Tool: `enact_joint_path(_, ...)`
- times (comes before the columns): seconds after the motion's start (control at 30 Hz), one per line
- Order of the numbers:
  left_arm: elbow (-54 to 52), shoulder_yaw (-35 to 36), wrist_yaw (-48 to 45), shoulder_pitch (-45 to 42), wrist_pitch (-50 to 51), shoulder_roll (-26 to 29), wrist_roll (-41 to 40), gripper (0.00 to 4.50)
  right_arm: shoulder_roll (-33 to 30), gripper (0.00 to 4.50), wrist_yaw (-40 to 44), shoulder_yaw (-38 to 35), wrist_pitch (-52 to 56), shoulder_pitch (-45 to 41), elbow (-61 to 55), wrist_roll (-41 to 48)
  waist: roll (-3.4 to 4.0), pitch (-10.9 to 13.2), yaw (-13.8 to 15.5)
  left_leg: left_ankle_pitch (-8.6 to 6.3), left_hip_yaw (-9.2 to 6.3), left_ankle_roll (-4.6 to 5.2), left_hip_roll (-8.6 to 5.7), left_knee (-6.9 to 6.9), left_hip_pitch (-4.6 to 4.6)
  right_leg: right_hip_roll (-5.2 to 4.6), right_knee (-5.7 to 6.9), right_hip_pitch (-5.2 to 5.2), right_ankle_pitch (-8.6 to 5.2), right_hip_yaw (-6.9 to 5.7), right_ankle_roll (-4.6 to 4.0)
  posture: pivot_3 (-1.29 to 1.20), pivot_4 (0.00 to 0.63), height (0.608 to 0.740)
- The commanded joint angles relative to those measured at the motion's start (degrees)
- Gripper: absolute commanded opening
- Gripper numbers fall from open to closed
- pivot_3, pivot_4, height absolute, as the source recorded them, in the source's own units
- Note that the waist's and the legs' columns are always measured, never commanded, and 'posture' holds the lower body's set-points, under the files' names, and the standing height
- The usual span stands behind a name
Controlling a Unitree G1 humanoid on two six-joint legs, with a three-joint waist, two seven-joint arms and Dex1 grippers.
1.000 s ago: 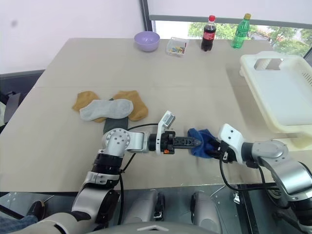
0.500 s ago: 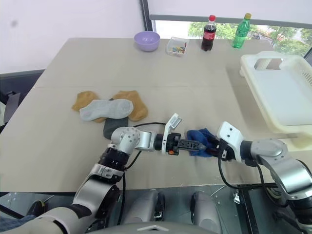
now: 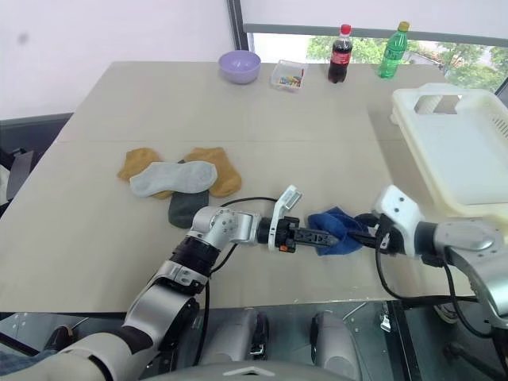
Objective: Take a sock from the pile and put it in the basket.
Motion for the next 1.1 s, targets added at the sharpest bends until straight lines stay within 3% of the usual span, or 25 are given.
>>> enact_joint_path(0.03, 1.16, -0.76, -1.05, -0.89, -1.21, -1.57, 1.22, 2.56, 2.11, 2.15, -1.83, -2.79, 1.88, -2.95, -0.27, 3.45, 0.01, 0.00, -0.01, 0.00, 0.00, 0.00, 0.00, 0.00, 0.01, 0.00, 0.00, 0.00, 0.01, 0.00, 0.01, 0.00, 0.150, 0.733)
enact_joint_path(0.1, 1.45, -0.37, -1.22, -0.99, -1.34, -1.87, 1.58, 2.55, 3.71, 2.74, -3.00, -3.40, 3.79, -4.46, -0.78, 5.77, 0.01, 0.00, 0.01, 0.00, -0.01, 0.00, 0.02, 0.00, 0.00, 0.02, 0.01, -0.01, 0.01, -0.01, 0.02, 0.00, 0.150, 0.733)
enact_joint_path(0.17, 1.48, -0.01, -1.32, -0.98, -1.29, -2.09, 1.82, 2.55, 5.25, 3.64, -4.60, -3.84, 4.67, -5.62, -1.09, 7.13, 0.01, 0.00, 0.03, 0.00, -0.03, 0.00, 0.02, -0.01, 0.00, 0.01, 0.00, 0.00, 0.05, -0.02, 0.09, 0.00, 0.150, 0.733)
enact_joint_path(0.2, 1.46, 0.10, -1.30, -0.91, -1.29, -2.16, 1.92, 2.55, 6.37, 4.31, -5.47, -4.05, 5.68, -6.52, -0.98, 8.44, 0.01, 0.00, 0.04, 0.00, -0.03, 0.00, 0.01, -0.01, -0.01, 0.01, 0.00, -0.01, 0.06, -0.02, 0.11, 0.00, 0.150, 0.733)
enact_joint_path(0.23, 1.49, 0.15, -1.27, -0.86, -1.30, -2.22, 2.02, 2.55, 7.05, 4.43, -5.76, -4.13, 7.01, -7.10, -1.09, 9.97, 0.01, 0.00, 0.03, 0.00, -0.02, 0.01, 0.01, -0.01, -0.02, 0.00, 0.00, -0.01, 0.06, -0.02, 0.11, 0.00, 0.150, 0.733)
enact_joint_path(0.57, 1.31, 0.49, -1.44, -0.80, -1.18, -2.59, 2.82, 2.55, 5.32, 4.43, -6.40, 2.19, 9.22, -6.31, -0.02, 7.77, 0.01, 0.00, -0.01, -0.02, -0.02, 0.03, 0.00, -0.01, -0.02, -0.01, 0.00, -0.01, 0.06, -0.02, 0.10, 0.00, 0.150, 0.733)
enact_joint_path(0.77, 1.41, 0.75, -1.56, -0.78, -1.31, -2.73, 3.13, 2.55, 5.69, 4.43, -12.13, 1.89, 13.00, -7.66, 5.62, 4.54, 0.01, 0.00, 0.02, -0.02, 0.00, 0.04, -0.01, 0.00, -0.02, -0.02, 0.01, -0.01, 0.07, 0.00, 0.12, 0.00, 0.150, 0.733)
enact_joint_path(1.1, 1.66, 0.87, -1.58, -0.58, -1.66, -2.93, 3.74, 2.55, 6.91, 4.43, -12.94, -0.42, 18.15, -6.56, 7.70, 6.62, 0.03, -0.01, -0.01, -0.02, 0.01, 0.04, 0.00, -0.01, 0.01, 0.00, 0.01, 0.00, 0.09, 0.01, 0.14, 0.00, 0.150, 0.733)
